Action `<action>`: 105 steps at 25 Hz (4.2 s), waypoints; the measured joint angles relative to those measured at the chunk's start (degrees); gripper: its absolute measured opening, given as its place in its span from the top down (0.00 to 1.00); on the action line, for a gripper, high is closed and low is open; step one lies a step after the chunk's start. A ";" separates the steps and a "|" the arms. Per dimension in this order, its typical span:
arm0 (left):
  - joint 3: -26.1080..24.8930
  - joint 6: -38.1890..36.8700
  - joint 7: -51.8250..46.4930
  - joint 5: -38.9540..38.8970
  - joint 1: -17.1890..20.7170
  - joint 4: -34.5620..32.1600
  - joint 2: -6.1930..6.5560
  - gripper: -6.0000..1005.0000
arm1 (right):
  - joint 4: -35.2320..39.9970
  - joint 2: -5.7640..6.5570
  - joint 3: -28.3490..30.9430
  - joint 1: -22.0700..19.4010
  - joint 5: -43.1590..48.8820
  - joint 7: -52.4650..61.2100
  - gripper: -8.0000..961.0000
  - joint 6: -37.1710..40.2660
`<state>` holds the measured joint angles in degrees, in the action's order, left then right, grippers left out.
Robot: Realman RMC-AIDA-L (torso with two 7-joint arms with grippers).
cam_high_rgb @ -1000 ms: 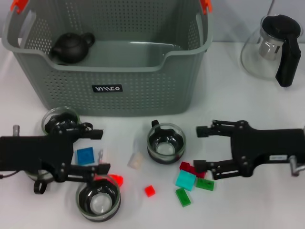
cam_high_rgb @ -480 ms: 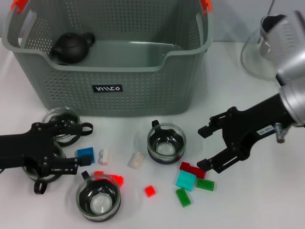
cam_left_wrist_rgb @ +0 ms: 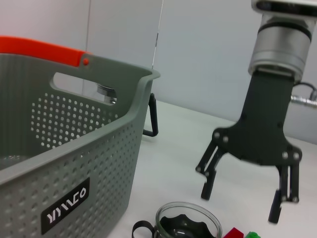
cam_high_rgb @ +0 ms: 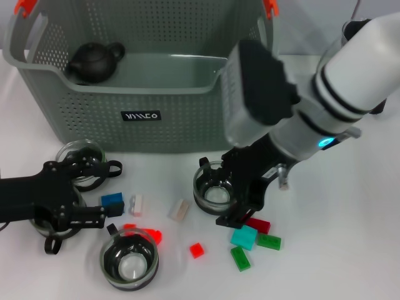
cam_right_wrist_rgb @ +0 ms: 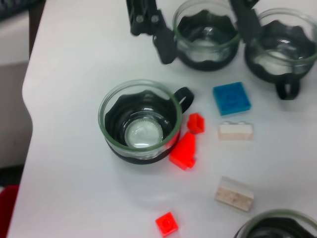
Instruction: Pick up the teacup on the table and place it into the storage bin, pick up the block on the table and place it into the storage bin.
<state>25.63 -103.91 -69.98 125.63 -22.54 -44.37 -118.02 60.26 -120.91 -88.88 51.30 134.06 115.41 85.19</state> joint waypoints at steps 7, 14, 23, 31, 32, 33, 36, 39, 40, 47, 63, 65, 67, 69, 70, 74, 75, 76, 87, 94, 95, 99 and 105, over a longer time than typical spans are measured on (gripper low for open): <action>-0.05 0.19 0.02 -0.23 0.04 0.26 -0.02 0.15 | -1.08 -0.03 -8.74 -0.15 -0.09 3.64 0.05 -6.23; -0.06 0.21 0.02 -0.75 -0.21 0.26 -0.01 0.15 | -4.24 -0.03 -13.35 -0.24 -0.08 5.43 0.05 -11.65; -0.39 0.40 0.02 -0.84 -0.03 0.29 -0.06 0.15 | -5.71 -0.03 -15.57 -0.29 -0.05 5.42 0.07 -14.25; -0.85 0.56 0.08 -0.85 0.02 0.73 -0.10 0.15 | -5.73 -0.03 -15.91 -0.33 -0.41 5.20 0.26 -14.47; -0.91 0.56 0.08 -0.85 0.03 0.74 -0.10 0.15 | -5.73 -0.03 -15.93 -0.33 -0.40 5.21 0.30 -14.47; -0.92 0.56 0.08 -0.85 0.03 0.74 -0.10 0.15 | -5.73 -0.03 -15.93 -0.35 -0.41 5.23 0.35 -14.44; -1.02 0.56 0.09 -0.85 -0.01 0.79 -0.10 0.15 | -5.75 -0.03 -15.95 -0.37 -0.41 5.29 0.51 -14.18; -1.02 0.56 0.10 -0.85 -0.09 0.84 -0.10 0.15 | -5.64 -0.02 -15.97 -0.43 -0.39 5.38 0.61 -14.09; -1.02 0.56 0.10 -0.84 -0.11 0.85 -0.10 0.15 | -5.56 0.00 -15.97 -0.44 -0.40 5.39 0.63 -14.01; -1.02 0.55 0.15 -0.82 -0.13 0.87 -0.10 0.15 | -5.41 0.04 -15.82 -0.43 -0.46 5.43 0.79 -13.82; -1.10 0.66 0.55 -0.82 -0.48 0.87 -0.10 0.15 | 12.65 0.85 14.01 -7.63 -14.28 -1.88 0.93 8.89; -1.16 0.73 0.65 -0.83 -0.57 0.87 -0.10 0.15 | 14.40 1.03 19.77 -8.15 -18.33 -2.01 0.93 12.28; -1.18 0.83 0.94 -0.82 -0.64 0.87 -0.11 0.15 | 14.88 1.14 25.31 -8.67 -23.94 -2.82 0.93 14.17; -1.20 0.94 1.07 -0.83 -0.78 0.91 -0.19 0.15 | 14.42 0.93 28.63 -9.43 -30.18 -3.81 0.93 13.53; -1.21 0.96 1.07 -0.83 -0.90 0.99 -0.23 0.15 | 14.02 0.78 29.57 -9.88 -33.27 -4.27 0.93 12.02; -1.30 1.22 1.08 -0.94 -1.72 1.55 -0.25 0.15 | 12.81 0.77 28.23 -9.85 -38.00 -1.99 0.93 -1.09; -1.30 1.21 1.07 -0.96 -1.83 1.55 -0.24 0.15 | 12.15 1.13 27.31 -8.62 -36.54 0.78 0.93 -5.07; -1.32 1.20 1.02 -0.97 -2.02 1.54 -0.23 0.15 | 11.22 1.58 26.44 -6.79 -34.28 4.34 0.93 -8.78; -1.43 1.23 0.59 -1.09 -2.42 1.57 -0.28 0.15 | -12.57 3.24 26.53 21.63 8.09 26.43 0.93 -21.55; -2.05 1.43 0.04 -1.80 -2.41 1.57 -0.41 0.15 | -23.55 0.43 23.23 29.06 23.27 29.93 0.93 -30.90; -2.16 1.44 -0.03 -1.80 -2.40 1.57 -0.43 0.15 | -26.10 0.36 22.15 29.53 23.36 30.24 0.93 -33.15; -2.30 1.30 -0.12 -1.80 -2.11 1.57 -0.53 0.15 | -34.72 0.33 20.68 30.89 21.17 28.87 0.93 -40.74; -2.82 1.03 -0.16 -1.80 -1.83 1.57 -0.69 0.15 | -39.44 0.18 20.53 29.94 13.57 22.56 0.93 -42.87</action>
<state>22.81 -102.88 -70.13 123.83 -24.37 -42.80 -118.72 20.83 -120.73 -68.35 81.24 147.63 137.97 42.32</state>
